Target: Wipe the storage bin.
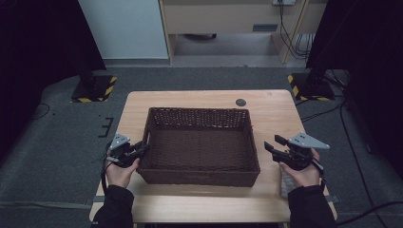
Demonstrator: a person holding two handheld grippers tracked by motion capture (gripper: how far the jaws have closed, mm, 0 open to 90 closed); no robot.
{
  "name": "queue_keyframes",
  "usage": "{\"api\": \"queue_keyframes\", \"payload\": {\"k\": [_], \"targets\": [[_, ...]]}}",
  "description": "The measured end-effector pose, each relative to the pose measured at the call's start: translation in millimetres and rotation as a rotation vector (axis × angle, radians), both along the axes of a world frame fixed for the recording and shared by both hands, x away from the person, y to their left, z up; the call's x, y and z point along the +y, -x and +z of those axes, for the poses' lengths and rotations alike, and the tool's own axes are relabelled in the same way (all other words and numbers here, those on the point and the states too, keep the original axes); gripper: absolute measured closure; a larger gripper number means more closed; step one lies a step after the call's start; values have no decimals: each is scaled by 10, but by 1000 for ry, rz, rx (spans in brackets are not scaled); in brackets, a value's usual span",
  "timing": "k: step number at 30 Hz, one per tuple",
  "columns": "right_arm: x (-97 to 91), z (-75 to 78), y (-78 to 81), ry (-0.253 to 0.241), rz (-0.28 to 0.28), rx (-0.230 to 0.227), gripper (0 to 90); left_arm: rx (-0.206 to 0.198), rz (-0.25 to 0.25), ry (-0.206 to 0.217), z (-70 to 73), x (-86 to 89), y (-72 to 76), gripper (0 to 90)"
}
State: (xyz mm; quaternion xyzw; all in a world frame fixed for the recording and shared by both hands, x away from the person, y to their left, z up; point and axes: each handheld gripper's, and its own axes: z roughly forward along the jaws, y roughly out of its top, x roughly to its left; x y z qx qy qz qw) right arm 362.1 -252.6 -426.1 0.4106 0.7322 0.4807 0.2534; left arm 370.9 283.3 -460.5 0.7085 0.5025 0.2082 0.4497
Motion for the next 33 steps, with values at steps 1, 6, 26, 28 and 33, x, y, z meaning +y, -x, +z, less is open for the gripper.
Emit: {"api": "queue_keyframes", "payload": {"k": [1, 6, 26, 28, 33], "targets": [[46, -4, -37, 7, 4, 8, 487, 0, 0, 1, -1, 1, -2, 648], [221, -86, -217, 14, 30, 43, 529, -14, 41, -15, -3, 19, 8, 523], [414, -217, -297, -3, 44, 92, 698, -12, 36, 34, 51, 30, 464, 482], [418, -217, -277, 1, 43, 90, 697, 4, 33, 45, 22, 36, 465, 515], [412, -214, -183, -1, 47, 89, 689, 20, 25, 56, -13, 9, 438, 656]]}}
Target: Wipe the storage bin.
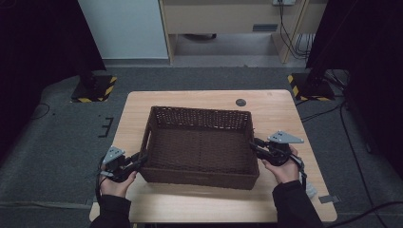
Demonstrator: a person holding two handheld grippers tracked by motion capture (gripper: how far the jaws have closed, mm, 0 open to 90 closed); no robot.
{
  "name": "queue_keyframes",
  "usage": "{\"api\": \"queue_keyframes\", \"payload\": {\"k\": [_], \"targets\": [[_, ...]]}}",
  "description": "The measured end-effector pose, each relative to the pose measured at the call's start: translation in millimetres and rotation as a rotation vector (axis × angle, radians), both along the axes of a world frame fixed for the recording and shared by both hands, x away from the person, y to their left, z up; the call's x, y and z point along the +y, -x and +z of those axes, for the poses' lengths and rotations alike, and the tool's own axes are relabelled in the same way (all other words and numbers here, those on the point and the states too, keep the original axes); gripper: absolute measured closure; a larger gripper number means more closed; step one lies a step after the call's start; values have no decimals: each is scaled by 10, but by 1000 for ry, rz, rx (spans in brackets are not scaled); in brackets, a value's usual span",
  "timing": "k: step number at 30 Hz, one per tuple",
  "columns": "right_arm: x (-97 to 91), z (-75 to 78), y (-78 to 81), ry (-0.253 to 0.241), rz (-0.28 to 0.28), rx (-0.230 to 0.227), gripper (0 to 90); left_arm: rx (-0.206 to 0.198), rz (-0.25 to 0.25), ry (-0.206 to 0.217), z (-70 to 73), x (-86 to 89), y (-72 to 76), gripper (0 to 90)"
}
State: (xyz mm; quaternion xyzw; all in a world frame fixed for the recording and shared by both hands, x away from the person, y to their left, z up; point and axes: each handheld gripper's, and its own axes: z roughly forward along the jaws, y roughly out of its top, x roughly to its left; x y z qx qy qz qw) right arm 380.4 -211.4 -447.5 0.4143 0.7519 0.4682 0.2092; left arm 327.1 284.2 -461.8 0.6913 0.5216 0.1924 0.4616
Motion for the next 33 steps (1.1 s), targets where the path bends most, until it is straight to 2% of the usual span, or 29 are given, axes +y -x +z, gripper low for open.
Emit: {"api": "queue_keyframes", "payload": {"k": [3, 5, 10, 13, 17, 20, 24, 26, 31, 33], "targets": [[-2, 12, 20, 4, 0, -1, 683, 5, 0, -1, 2, -1, -10, 679], [-4, 35, 9, 14, -3, -2, 638, 6, -6, 0, -2, 6, -23, 690], [-21, 87, -89, 6, -37, -42, 607, 1, 6, 7, -10, 32, -79, 707], [-12, 72, -157, 17, -45, -31, 598, -7, 17, 13, -19, 59, -118, 712], [15, 19, -219, 14, -36, -21, 601, -23, 26, 0, -28, 66, -141, 708], [51, -6, -237, 21, -27, -16, 623, -37, 39, -3, -36, 67, -134, 648], [60, -6, -222, 29, -29, -16, 648, -67, 32, -10, -21, 72, -73, 528], [63, -1, -204, 35, -30, -15, 650, -73, 25, -5, -17, 68, -39, 515], [63, 17, -95, 59, -28, -14, 648, -65, 20, -2, -10, 67, -33, 554], [46, 18, -25, 46, -31, -9, 642, -52, 14, 5, -3, 64, -57, 620]]}}
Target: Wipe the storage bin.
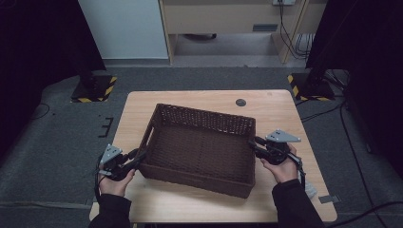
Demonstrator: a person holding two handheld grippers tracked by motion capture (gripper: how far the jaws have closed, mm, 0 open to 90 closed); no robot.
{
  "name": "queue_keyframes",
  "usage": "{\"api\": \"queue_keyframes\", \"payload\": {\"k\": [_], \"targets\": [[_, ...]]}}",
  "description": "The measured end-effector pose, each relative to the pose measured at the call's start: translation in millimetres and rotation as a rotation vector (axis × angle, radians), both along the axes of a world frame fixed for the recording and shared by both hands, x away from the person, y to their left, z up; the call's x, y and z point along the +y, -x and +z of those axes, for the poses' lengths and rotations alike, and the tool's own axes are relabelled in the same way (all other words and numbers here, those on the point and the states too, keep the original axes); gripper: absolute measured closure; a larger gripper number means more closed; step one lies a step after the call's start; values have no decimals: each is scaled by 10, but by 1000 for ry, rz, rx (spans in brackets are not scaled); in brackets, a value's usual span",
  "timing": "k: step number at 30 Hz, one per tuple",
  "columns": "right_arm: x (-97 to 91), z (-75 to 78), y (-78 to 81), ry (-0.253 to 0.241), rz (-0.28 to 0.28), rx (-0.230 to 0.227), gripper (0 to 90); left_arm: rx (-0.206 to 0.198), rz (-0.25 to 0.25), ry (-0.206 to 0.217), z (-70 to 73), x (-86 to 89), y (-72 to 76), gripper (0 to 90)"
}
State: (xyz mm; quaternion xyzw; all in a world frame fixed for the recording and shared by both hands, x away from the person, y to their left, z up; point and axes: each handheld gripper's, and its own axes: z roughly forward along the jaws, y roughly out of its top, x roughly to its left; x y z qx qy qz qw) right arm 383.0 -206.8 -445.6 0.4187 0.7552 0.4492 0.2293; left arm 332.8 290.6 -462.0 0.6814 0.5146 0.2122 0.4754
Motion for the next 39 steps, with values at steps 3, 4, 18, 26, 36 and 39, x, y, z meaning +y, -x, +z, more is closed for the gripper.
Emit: {"api": "queue_keyframes", "payload": {"k": [3, 4, 18, 26, 36, 39], "targets": [[-35, 16, 79, -2, 12, 8, 630, 15, 15, -7, 7, -9, -53, 699], [-47, 30, 88, -1, 16, 9, 618, 20, 14, -10, 8, -10, -62, 710], [-16, -12, -223, 10, -44, -22, 550, -2, 21, -25, -52, 9, -302, 732], [-24, -14, -178, 14, -56, -5, 596, -43, 42, -6, 60, 88, -168, 595], [-74, -1, 79, -6, -62, -14, 590, -18, 37, -19, 74, 58, -171, 733], [-104, 46, 59, 1, -42, -49, 543, -4, 36, 3, 48, 48, -224, 754]]}}
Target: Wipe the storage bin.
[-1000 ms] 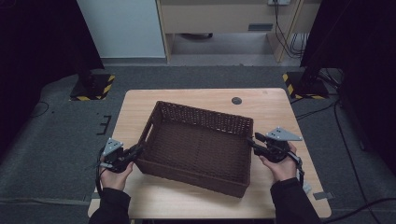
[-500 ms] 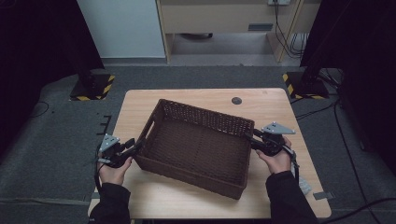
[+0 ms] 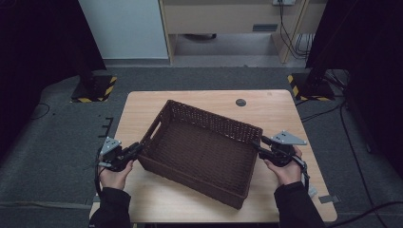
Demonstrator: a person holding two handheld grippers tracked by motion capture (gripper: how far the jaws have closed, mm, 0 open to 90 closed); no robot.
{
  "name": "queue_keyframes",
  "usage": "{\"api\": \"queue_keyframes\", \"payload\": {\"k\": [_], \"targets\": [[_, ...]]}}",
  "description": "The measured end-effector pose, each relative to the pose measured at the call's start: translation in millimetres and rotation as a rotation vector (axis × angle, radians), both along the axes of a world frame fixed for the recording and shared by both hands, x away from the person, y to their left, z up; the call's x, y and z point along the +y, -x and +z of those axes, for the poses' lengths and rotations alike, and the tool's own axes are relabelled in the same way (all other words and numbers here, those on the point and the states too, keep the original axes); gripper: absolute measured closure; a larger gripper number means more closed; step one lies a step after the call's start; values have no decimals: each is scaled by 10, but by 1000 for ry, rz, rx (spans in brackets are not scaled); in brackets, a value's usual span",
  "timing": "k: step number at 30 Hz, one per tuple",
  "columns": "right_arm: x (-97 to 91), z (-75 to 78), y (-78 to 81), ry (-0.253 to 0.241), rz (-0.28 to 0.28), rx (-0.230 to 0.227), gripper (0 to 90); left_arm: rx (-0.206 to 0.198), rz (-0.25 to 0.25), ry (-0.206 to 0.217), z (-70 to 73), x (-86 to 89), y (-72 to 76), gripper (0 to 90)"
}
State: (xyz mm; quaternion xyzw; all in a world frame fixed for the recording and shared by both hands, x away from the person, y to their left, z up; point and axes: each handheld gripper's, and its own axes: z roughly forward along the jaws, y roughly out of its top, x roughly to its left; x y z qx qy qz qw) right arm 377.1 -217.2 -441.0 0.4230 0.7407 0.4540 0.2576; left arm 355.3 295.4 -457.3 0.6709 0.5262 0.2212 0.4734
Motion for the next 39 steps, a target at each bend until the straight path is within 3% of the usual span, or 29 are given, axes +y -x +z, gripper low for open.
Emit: {"api": "queue_keyframes", "payload": {"k": [7, 13, 16, 18, 24, 31, 36, 39], "targets": [[-44, 41, -180, -6, -32, -35, 501, -1, 16, -1, -16, 10, -124, 786], [-36, -34, -360, 12, -49, 0, 513, -10, 29, -20, -26, 8, -219, 764], [-35, -94, -402, 31, -33, 29, 598, -2, 41, -18, -26, 3, -226, 699], [-42, -99, -395, 16, -28, 32, 611, -5, 55, -13, -28, 15, -201, 648], [-62, -69, -306, 53, -15, 44, 616, -54, 83, 18, 52, 117, -44, 500], [-114, -62, -104, 39, -10, 50, 603, -58, 59, 31, 124, 84, 131, 489], [-144, -50, -84, 32, 11, 47, 579, -36, 34, 19, 80, -62, 88, 521], [-145, -45, -120, 32, 22, 29, 565, -42, 49, 15, 74, -80, 53, 517]]}}
